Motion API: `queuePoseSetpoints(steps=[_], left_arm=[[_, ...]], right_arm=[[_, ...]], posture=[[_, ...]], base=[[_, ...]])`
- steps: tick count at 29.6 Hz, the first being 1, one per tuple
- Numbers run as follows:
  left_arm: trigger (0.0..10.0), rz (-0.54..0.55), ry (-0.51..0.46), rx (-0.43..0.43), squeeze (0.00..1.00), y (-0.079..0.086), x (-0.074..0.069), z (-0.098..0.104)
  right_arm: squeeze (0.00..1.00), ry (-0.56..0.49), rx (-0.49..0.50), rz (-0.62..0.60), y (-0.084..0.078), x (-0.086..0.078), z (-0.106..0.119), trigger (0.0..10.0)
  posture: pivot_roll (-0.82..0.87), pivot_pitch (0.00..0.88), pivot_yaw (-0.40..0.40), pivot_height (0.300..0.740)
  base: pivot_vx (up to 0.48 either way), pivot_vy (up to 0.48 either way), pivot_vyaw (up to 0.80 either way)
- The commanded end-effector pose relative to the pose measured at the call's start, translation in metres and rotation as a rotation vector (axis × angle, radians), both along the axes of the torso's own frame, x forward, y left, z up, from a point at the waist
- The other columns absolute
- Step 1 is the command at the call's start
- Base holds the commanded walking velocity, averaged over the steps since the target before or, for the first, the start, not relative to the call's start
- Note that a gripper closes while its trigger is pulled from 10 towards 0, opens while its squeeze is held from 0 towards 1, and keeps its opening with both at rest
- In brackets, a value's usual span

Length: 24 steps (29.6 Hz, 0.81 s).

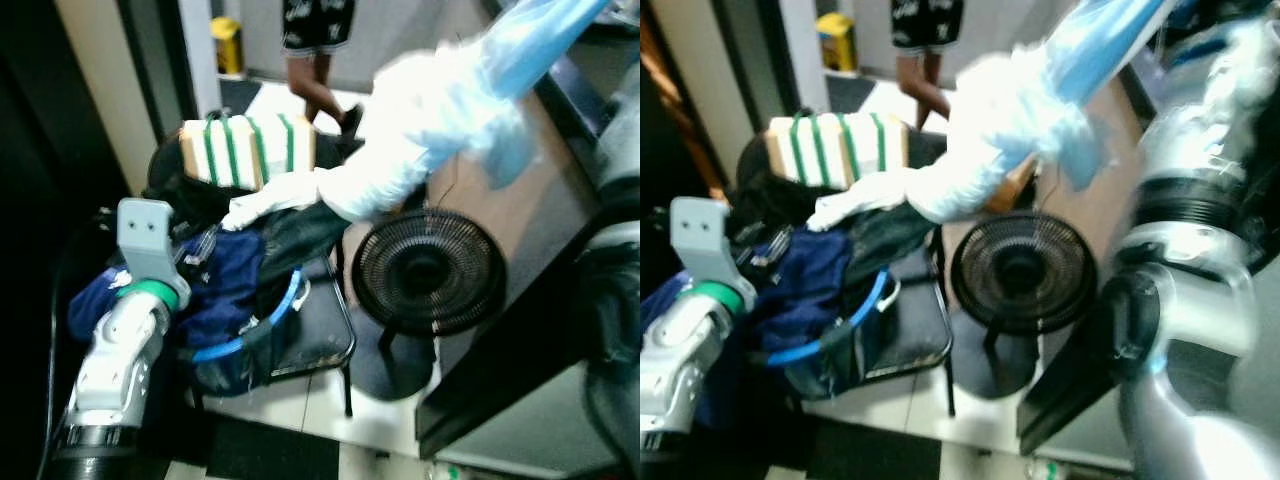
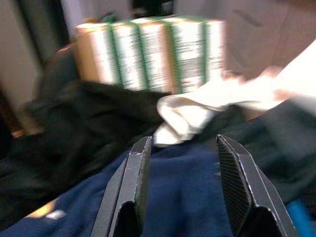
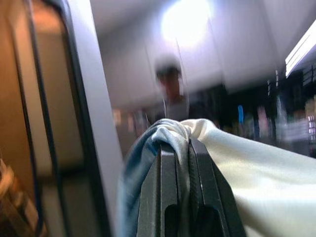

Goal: Clothes washing

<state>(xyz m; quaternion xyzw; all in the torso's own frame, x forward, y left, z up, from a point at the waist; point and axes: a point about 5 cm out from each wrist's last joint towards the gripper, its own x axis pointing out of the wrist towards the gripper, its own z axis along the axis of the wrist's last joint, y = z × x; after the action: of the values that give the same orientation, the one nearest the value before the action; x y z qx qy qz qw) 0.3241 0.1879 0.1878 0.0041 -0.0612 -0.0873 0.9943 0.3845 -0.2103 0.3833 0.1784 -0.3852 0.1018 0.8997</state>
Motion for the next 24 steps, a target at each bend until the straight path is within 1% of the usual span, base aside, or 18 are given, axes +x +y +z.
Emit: queuePoseSetpoints(steps=[1, 3, 6, 8, 10, 11, 12, 13, 14, 15, 16, 17, 18, 20, 21, 22, 23, 24], left_arm=[[10.0, 0.008, 0.009, 0.011, 0.00, 0.003, -0.003, -0.005], [10.0, 0.007, 0.011, 0.013, 0.00, 0.002, -0.004, -0.006], [10.0, -0.005, 0.014, 0.012, 0.00, -0.001, -0.003, -0.008], [10.0, -0.007, 0.017, 0.013, 0.00, -0.002, -0.002, -0.009], [10.0, -0.003, 0.023, 0.015, 0.00, -0.004, 0.002, -0.011], [10.0, -0.003, 0.023, 0.015, 0.00, -0.004, 0.002, -0.011], [10.0, 0.005, 0.034, 0.021, 0.00, -0.006, 0.004, -0.013], [10.0, 0.005, 0.034, 0.021, 0.00, -0.006, 0.004, -0.013], [10.0, 0.011, 0.045, 0.028, 0.00, -0.008, 0.006, -0.015], [10.0, 0.018, 0.055, 0.030, 0.00, -0.009, 0.007, -0.018], [10.0, 0.018, 0.055, 0.030, 0.00, -0.009, 0.007, -0.018], [10.0, 0.023, 0.060, 0.031, 0.00, -0.010, 0.007, -0.019], [10.0, 0.023, 0.060, 0.031, 0.00, -0.010, 0.007, -0.019], [10.0, 0.035, 0.093, 0.060, 0.00, -0.009, 0.004, -0.029], [10.0, 0.035, 0.093, 0.060, 0.00, -0.009, 0.004, -0.029], [10.0, 0.036, 0.110, 0.063, 0.00, -0.009, 0.002, -0.034], [10.0, 0.036, 0.110, 0.063, 0.00, -0.009, 0.002, -0.034], [10.0, 0.030, 0.131, 0.065, 0.00, -0.011, 0.000, -0.039]], right_arm=[[0.00, 0.021, 0.005, -0.010, -0.001, 0.001, -0.004, 0.0], [0.00, 0.050, 0.016, -0.008, 0.000, 0.004, -0.015, 0.0], [0.00, 0.116, 0.058, 0.000, 0.002, 0.009, -0.042, 0.0], [0.00, 0.141, 0.056, 0.003, 0.004, 0.011, -0.051, 0.0], [0.00, 0.227, 0.010, 0.025, 0.013, 0.015, -0.073, 0.0], [0.00, 0.227, 0.010, 0.025, 0.013, 0.015, -0.073, 0.0], [0.00, 0.303, -0.053, 0.049, 0.021, 0.018, -0.093, 0.0], [0.00, 0.303, -0.053, 0.049, 0.021, 0.018, -0.093, 0.0], [0.00, 0.388, -0.114, 0.066, 0.030, 0.019, -0.118, 0.0], [0.00, 0.453, -0.154, 0.093, 0.039, 0.017, -0.141, 0.0], [0.00, 0.453, -0.154, 0.093, 0.039, 0.017, -0.141, 0.0], [0.00, 0.490, -0.174, 0.112, 0.045, 0.014, -0.154, 0.0], [0.00, 0.490, -0.174, 0.112, 0.045, 0.014, -0.154, 0.0], [0.00, 0.562, -0.214, 0.134, 0.058, 0.007, -0.182, 0.0], [0.00, 0.562, -0.214, 0.134, 0.058, 0.007, -0.182, 0.0], [0.00, 0.606, -0.240, 0.142, 0.064, 0.002, -0.198, 0.0], [0.00, 0.606, -0.240, 0.142, 0.064, 0.002, -0.198, 0.0], [0.00, 0.659, -0.292, 0.150, 0.072, -0.004, -0.218, 0.0]], posture=[[0.05, 0.006, 0.005, 0.740], [0.05, 0.005, 0.008, 0.740], [0.05, 0.000, 0.007, 0.740], [0.03, 0.000, 0.009, 0.740], [0.03, 0.000, 0.009, 0.740], [0.03, 0.000, 0.009, 0.740], [0.04, 0.000, 0.008, 0.740], [0.04, 0.000, 0.008, 0.740], [0.04, 0.000, 0.008, 0.740], [0.04, 0.000, 0.007, 0.740], [0.04, 0.000, 0.007, 0.740], [0.04, 0.000, 0.007, 0.740], [0.04, 0.000, 0.007, 0.740], [0.03, 0.000, 0.004, 0.740], [0.03, 0.000, 0.004, 0.740], [0.03, 0.000, -0.001, 0.740], [0.03, 0.000, -0.001, 0.740], [0.03, 0.000, -0.014, 0.740]], base=[[0.000, 0.000, 0.00], [0.000, 0.000, 0.00], [0.000, 0.000, 0.00], [0.000, 0.000, 0.00], [0.000, 0.000, 0.00], [0.000, 0.000, 0.00], [0.000, 0.000, 0.00], [0.000, 0.000, 0.00], [0.000, 0.000, 0.00], [0.000, 0.000, 0.00], [0.000, 0.000, 0.00], [0.000, 0.000, 0.00], [0.000, 0.000, 0.00], [0.000, 0.000, 0.00], [0.000, 0.000, 0.00], [0.000, 0.000, 0.00], [0.000, 0.000, 0.00], [0.000, 0.000, 0.00]])
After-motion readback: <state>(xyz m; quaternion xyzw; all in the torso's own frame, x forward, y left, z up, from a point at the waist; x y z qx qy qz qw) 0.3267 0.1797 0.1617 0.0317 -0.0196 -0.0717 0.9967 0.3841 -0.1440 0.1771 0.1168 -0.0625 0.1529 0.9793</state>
